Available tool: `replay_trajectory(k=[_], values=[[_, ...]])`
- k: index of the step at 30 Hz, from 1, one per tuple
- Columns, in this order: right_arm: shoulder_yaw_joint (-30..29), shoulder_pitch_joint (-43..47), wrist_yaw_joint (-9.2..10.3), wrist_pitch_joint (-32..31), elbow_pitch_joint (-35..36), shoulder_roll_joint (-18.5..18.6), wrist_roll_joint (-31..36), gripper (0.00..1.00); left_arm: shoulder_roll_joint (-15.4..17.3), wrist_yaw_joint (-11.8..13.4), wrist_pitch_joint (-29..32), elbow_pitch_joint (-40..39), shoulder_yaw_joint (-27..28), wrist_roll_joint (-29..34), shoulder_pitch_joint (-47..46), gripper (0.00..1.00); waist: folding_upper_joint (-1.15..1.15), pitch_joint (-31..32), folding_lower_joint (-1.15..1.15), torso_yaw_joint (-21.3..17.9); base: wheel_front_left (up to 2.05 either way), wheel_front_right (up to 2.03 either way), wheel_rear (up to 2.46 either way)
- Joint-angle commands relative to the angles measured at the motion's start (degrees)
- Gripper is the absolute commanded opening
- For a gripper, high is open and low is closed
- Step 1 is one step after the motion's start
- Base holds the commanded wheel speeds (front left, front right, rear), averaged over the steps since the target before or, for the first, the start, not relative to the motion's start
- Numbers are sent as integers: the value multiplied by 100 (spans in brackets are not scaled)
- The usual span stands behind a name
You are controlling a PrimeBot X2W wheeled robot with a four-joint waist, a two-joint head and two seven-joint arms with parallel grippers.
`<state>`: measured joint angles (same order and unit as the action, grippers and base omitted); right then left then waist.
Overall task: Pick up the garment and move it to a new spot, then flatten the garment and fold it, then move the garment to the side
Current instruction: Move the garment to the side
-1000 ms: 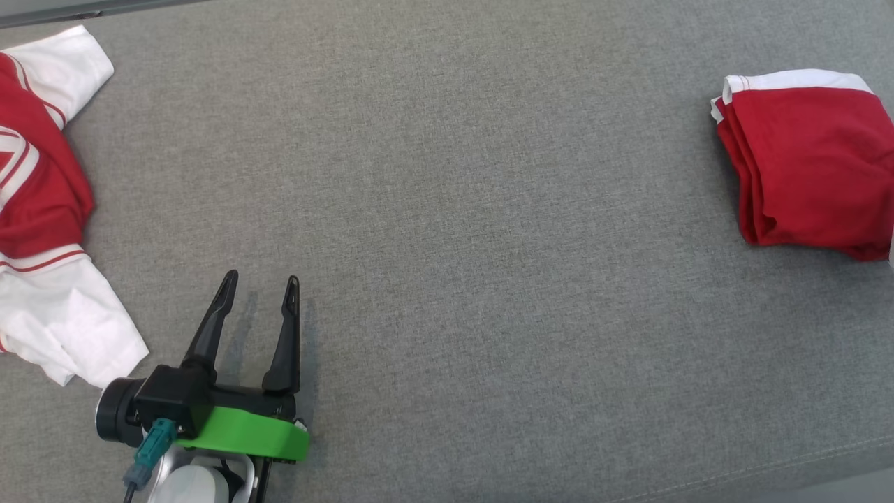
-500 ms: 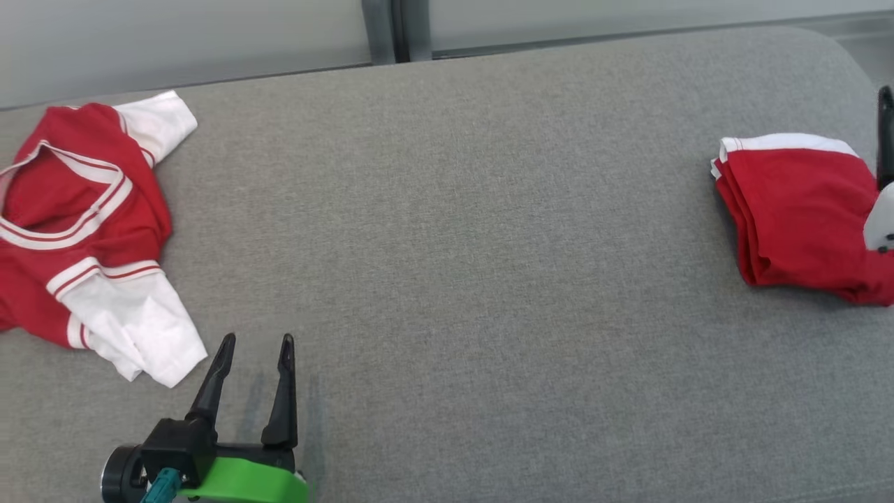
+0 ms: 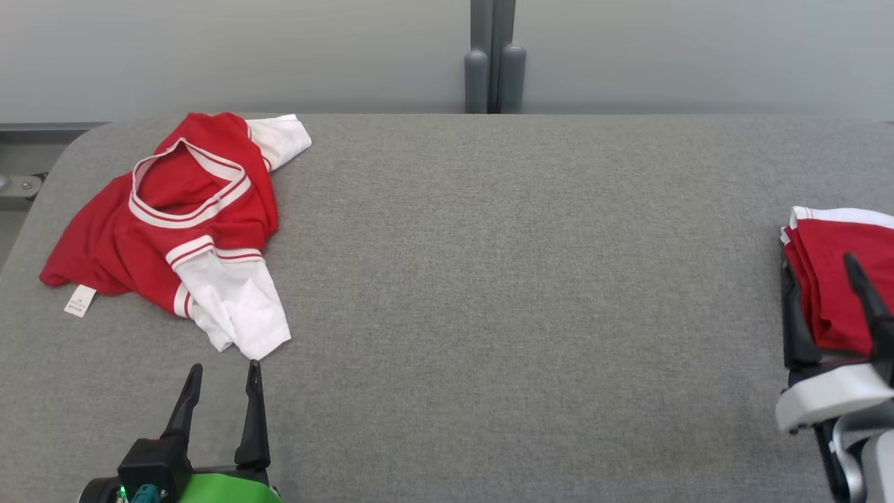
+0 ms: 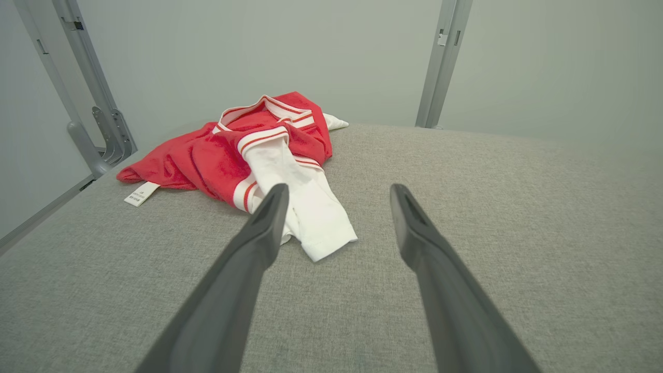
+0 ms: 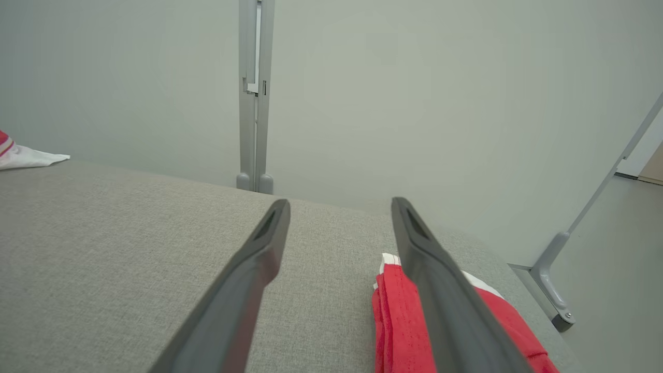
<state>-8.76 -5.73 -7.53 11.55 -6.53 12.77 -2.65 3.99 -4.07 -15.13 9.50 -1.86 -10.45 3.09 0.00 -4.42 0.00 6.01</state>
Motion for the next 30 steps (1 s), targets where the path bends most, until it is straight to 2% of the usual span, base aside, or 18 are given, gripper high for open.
replay_trajectory(k=[1, 7, 15, 30], values=[[-27, 171, 9, 114, -71, -114, 66, 100, 33, -37, 1, 32, 28, 42, 45, 100, 0, 200, 0, 197, 0, 0, 0], [68, 811, 9, 366, -500, -540, 292, 100, 56, -88, 1, 209, 138, 127, 137, 100, 0, 455, 0, 164, 0, 0, 0], [127, 1117, 9, 367, -358, -866, 477, 100, 1, -201, 1, 418, 218, 167, 192, 100, 0, 489, 0, -109, 0, 0, 0], [85, 1101, 9, 369, -282, -967, 499, 100, -55, -293, 1, 512, 239, 204, 133, 100, 0, 482, 0, -155, 0, 0, 0]])
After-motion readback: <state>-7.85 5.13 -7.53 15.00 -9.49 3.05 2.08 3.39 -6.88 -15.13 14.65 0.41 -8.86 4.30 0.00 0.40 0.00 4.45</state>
